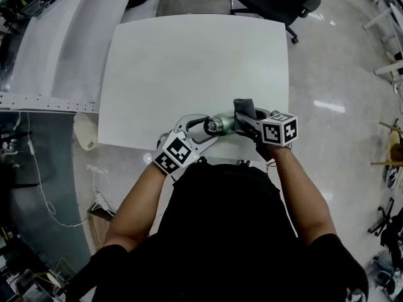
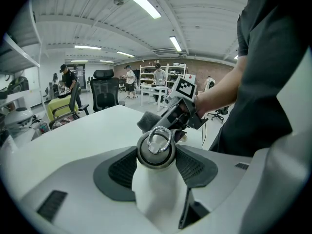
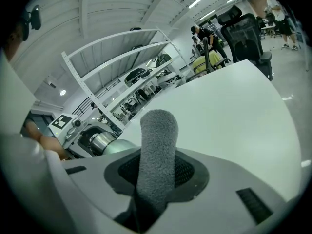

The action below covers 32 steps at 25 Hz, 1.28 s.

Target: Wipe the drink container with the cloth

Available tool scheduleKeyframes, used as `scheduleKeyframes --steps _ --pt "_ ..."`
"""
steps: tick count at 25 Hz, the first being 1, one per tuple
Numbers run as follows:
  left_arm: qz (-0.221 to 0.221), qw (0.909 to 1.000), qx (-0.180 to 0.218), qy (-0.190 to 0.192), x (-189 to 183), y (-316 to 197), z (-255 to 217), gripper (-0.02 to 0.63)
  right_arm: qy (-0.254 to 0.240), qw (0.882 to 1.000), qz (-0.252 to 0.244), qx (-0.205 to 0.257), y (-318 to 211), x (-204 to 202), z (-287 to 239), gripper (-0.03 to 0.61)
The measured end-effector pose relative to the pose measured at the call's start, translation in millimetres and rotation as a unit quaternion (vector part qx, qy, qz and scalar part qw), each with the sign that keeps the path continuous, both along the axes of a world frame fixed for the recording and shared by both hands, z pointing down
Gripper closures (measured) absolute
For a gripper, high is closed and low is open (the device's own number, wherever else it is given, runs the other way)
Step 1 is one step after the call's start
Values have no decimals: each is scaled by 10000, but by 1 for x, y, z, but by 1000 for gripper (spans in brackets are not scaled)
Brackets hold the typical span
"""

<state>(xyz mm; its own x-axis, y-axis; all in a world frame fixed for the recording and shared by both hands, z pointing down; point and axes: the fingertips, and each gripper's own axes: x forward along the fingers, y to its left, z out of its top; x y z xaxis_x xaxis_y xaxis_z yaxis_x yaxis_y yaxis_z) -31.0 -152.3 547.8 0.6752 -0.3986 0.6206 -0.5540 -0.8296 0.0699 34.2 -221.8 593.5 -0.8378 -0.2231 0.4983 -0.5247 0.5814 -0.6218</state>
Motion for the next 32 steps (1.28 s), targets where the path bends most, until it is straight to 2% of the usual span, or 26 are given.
scheduleKeyframes --steps 12,18,22,26,29,32 --pt "55 10000 61 -34 0 1 0 359 448 9988 220 21 -6 13 24 468" --pt "127 9998 152 -13 4 2 -1 359 1109 9920 287 527 -9 23 26 468" --pt "197 9995 212 -102 5 3 -1 359 1202 9884 440 819 -15 27 10 468" --pt "311 9985 374 -242 11 5 -2 359 806 9896 864 820 -28 28 -21 468" --pt "425 9971 513 -373 16 7 -4 359 3 9920 1136 556 -36 19 -56 468" --pt "553 9951 646 -513 18 10 -4 359 -857 9904 1081 109 -34 -4 -87 468"
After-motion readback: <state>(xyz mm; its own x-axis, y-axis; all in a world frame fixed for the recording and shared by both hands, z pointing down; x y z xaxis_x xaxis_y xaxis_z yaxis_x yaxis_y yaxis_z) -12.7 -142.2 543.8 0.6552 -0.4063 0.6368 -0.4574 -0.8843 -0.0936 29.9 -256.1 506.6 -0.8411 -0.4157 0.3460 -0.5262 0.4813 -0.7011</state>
